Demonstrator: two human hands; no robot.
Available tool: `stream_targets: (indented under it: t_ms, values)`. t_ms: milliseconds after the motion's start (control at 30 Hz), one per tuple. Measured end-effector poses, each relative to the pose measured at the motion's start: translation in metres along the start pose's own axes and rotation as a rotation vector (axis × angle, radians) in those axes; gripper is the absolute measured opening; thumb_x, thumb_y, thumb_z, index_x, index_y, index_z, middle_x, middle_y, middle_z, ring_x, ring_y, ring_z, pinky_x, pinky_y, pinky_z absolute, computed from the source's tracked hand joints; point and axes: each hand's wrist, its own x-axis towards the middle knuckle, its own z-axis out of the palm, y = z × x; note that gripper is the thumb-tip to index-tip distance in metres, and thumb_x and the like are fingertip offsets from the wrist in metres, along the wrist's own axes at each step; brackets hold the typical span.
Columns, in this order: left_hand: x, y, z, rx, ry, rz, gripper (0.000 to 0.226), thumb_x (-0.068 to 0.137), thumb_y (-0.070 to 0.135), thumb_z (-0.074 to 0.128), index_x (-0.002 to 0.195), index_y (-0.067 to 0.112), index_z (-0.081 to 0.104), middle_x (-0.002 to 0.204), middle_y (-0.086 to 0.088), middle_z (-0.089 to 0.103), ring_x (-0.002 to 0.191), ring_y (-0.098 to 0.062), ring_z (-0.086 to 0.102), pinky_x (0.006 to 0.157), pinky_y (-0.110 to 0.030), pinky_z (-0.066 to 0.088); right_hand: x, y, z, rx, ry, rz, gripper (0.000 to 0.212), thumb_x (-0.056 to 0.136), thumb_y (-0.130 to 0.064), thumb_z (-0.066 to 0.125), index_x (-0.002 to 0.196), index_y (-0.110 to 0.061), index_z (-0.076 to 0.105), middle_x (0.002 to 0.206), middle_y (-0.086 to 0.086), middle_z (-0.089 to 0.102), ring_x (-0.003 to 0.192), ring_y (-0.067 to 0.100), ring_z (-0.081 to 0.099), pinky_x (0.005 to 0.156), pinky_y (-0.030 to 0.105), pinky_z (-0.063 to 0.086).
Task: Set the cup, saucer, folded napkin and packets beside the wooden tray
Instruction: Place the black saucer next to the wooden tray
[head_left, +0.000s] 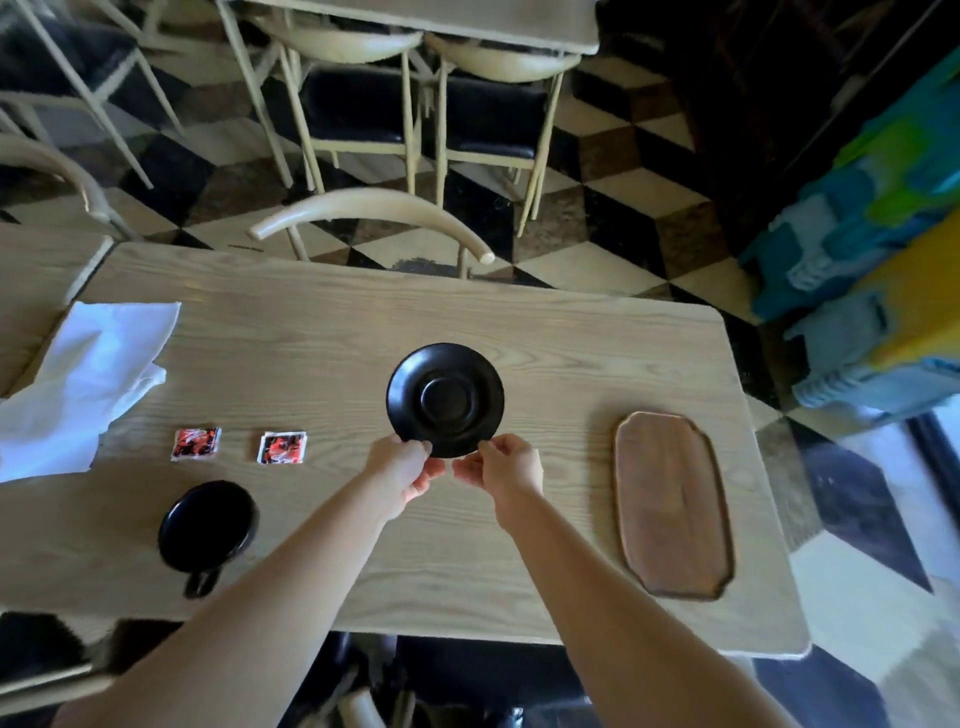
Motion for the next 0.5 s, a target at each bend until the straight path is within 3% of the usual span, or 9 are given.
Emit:
stream_targets:
  t_ms: [167, 333, 500]
  values:
    - [-0.031, -0.032, 0.064, 0.060, -0.063, -0.024, 0.019, 0.093, -0.002, 0.044, 0.083, 0.013, 0.051, 0.073, -0.008, 0.057, 0.060, -0.018, 0.055, 0.049, -0.022, 0.032, -0.006, 0.014, -0.080, 0.012, 0.045, 0.023, 0.014, 0.092, -0.005, 0.052, 0.081, -0.008, 0.060, 0.057, 0.006, 0.072, 0.063, 0.027, 0.075, 0.078, 0.042, 0.062]
    - [-0.048, -0.058, 0.100, 0.132, -0.096, -0.076, 0.017, 0.094, -0.001, 0.045, 0.083, 0.011, 0.049, 0.076, -0.009, 0.057, 0.063, -0.017, 0.058, 0.046, -0.022, 0.036, -0.009, 0.032, -0.131, 0.007, 0.082, 0.057, 0.016, 0.091, -0.008, 0.053, 0.077, -0.011, 0.059, 0.067, 0.009, 0.075, 0.066, 0.026, 0.076, 0.085, 0.042, 0.060]
    - [-0.048, -0.074, 0.117, 0.156, -0.103, -0.102, 0.017, 0.094, -0.001, 0.044, 0.084, 0.011, 0.049, 0.074, -0.009, 0.056, 0.062, -0.016, 0.057, 0.039, -0.016, 0.036, -0.006, 0.043, -0.152, 0.011, 0.087, 0.097, 0.015, 0.091, -0.007, 0.053, 0.078, -0.011, 0.060, 0.061, 0.004, 0.074, 0.064, 0.023, 0.076, 0.083, 0.040, 0.061]
